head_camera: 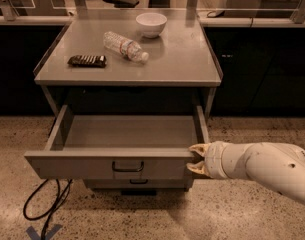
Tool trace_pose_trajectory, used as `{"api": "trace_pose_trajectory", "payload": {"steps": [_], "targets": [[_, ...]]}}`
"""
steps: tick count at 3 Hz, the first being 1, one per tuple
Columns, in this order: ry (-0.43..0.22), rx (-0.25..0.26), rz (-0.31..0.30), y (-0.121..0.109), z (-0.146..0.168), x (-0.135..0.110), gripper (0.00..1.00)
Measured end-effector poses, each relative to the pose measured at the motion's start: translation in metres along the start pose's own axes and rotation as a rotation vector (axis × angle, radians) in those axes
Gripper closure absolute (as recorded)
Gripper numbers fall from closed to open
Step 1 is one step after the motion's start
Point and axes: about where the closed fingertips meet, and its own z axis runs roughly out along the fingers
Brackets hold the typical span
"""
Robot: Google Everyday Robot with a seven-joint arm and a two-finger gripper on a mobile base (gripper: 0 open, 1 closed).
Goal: Open top drawer
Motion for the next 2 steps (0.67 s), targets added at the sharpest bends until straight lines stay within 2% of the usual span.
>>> {"api": "trace_pose_trajectory", "payload": {"steps": [1,2], "targets": [[0.007,0.003,0.012,0.0181,-0.0119,0.0023,1.0],[0.007,0.003,0.012,0.0182,-0.0152,-0.0002,1.0]]}}
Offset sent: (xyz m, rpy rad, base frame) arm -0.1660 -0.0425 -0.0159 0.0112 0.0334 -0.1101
